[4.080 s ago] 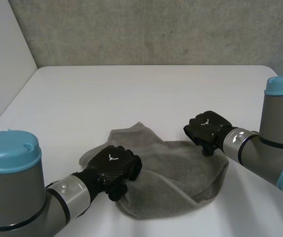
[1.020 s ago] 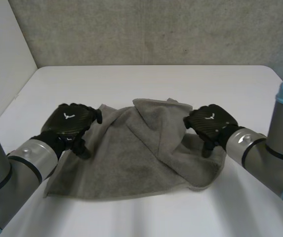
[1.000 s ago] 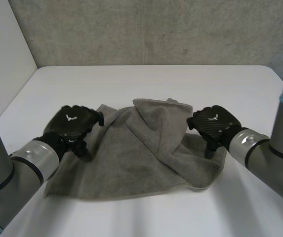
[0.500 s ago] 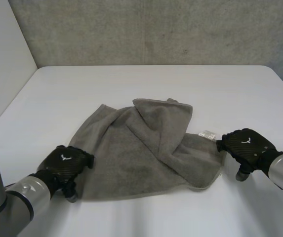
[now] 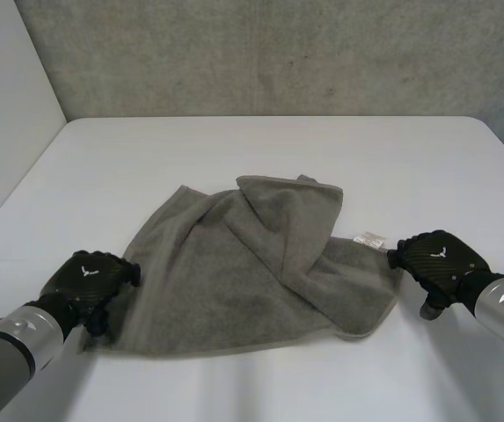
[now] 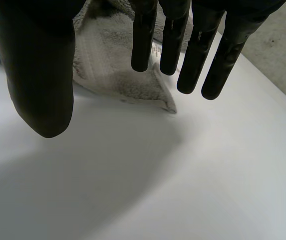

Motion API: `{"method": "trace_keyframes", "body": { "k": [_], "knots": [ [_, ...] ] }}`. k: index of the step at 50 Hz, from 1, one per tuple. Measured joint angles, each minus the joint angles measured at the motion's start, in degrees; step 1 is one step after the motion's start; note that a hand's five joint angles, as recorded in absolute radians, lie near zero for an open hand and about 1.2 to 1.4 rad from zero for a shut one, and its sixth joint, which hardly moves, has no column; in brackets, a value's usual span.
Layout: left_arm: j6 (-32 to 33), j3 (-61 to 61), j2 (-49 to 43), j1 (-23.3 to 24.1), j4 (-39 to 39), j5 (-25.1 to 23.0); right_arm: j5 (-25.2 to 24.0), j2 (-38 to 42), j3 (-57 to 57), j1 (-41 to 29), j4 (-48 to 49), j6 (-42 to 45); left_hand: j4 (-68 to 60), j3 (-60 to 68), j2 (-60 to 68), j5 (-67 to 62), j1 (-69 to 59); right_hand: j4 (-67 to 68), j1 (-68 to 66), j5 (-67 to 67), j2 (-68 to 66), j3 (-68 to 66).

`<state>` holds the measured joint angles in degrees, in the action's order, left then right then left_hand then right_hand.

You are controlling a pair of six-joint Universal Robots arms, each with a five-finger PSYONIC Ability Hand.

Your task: Fold the towel.

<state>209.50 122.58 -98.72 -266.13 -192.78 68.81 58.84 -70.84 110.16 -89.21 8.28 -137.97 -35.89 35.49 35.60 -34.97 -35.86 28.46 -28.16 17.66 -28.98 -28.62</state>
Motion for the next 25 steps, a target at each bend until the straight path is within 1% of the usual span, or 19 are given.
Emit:
{"method": "trace_keyframes", "body": {
  "k": [11,25],
  "knots": [
    [0.0,-0.6,-3.0,0.0,-2.2,-0.2,0.1,2.4,-0.7,-3.1,0.9,-1.5,0.0,0.0,0.0,0.0,0.0,0.0,0.0,0.4,0.0,0.0],
    [0.1,-1.8,-4.4,0.0,-3.7,-0.2,0.9,3.8,-2.6,-6.9,3.1,-4.6,0.0,0.0,0.0,0.0,0.0,0.5,-1.0,1.9,-0.2,-0.4]
  ]
}}
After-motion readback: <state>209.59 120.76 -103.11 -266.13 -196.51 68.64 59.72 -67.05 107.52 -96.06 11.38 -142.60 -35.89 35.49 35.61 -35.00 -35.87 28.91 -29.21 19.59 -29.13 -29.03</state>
